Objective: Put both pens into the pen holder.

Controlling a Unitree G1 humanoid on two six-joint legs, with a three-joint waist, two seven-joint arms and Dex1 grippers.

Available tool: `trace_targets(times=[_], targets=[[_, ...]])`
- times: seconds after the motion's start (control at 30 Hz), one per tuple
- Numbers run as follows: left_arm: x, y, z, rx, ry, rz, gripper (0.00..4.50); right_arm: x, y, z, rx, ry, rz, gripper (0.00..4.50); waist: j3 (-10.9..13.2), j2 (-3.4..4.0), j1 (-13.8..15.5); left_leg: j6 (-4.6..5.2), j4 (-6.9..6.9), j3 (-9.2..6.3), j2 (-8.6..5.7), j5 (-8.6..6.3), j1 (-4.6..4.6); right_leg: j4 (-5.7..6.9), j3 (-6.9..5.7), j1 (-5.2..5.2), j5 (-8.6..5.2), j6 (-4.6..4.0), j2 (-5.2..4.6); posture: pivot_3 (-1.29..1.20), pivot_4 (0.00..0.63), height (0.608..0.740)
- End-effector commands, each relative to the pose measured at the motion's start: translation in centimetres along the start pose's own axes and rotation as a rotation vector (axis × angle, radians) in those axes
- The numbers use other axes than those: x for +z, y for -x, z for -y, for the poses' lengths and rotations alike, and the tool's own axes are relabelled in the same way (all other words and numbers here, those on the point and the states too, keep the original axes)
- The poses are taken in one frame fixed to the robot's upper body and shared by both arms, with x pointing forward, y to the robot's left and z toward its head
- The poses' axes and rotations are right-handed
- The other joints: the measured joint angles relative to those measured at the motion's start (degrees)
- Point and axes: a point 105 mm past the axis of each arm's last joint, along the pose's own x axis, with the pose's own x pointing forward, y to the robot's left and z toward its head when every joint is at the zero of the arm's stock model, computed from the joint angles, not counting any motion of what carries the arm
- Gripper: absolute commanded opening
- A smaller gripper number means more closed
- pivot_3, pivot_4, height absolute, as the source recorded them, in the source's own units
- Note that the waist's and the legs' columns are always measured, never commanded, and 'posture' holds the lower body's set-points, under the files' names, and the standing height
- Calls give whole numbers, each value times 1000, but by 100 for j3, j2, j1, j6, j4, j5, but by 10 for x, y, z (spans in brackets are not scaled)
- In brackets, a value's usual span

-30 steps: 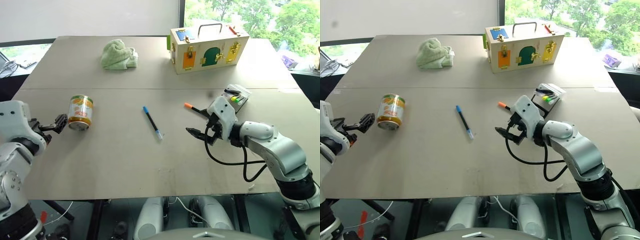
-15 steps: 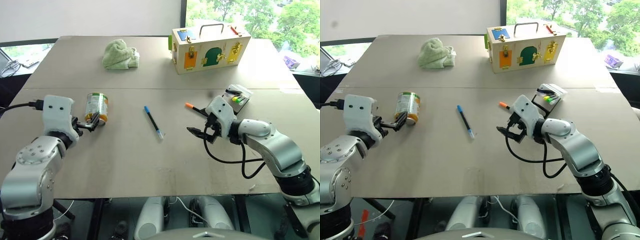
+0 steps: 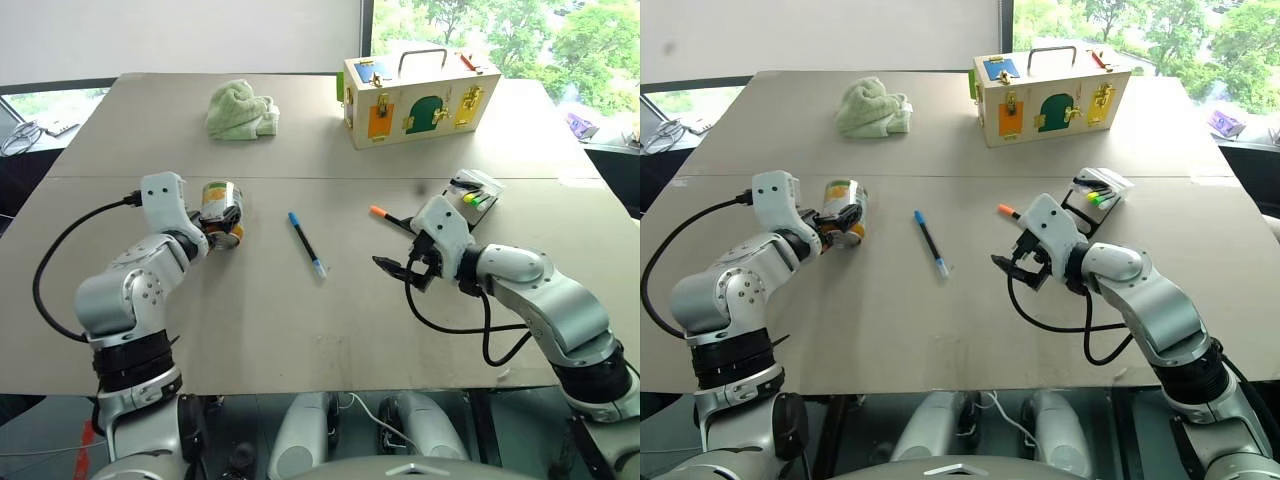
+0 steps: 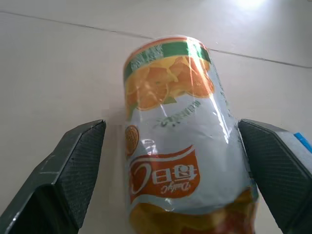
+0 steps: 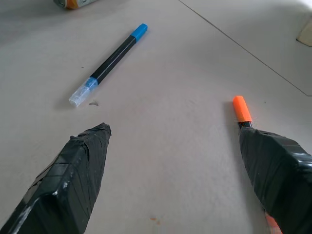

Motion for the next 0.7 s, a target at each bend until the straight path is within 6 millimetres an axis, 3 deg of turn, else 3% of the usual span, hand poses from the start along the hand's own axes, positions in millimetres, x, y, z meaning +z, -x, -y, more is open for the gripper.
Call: trace_targets(times=[0.03, 0.13, 0.33, 0.7], targets=[[-5, 0, -10, 21, -1, -22, 4456, 10, 7, 2, -33, 25, 36, 4500, 0, 0, -24, 0, 0, 0, 0, 0, 0, 0, 0, 0, 0, 0, 0, 0, 150, 740], [-2, 4, -7, -30, -7, -20, 4456, 10, 8, 1, -36, 24, 35, 4500, 0, 0, -55, 0, 0, 0, 0, 0, -1, -1, 0, 0, 0, 0, 0, 0, 150, 740], [5, 33, -6, -190, -6, -79, 4456, 6, 9, 0, -48, 9, 29, 4500, 3, -1, -74, -1, -3, -2, 0, -1, -10, -4, -1, -10, 0, -2, -2, 0, 150, 740], [2, 5, -5, -15, 23, -77, 4456, 8, 5, -2, -49, 9, 43, 4500, 4, -3, 58, -1, 3, -3, -3, -2, -11, -6, -3, -4, 1, 0, -5, 0, 150, 740]])
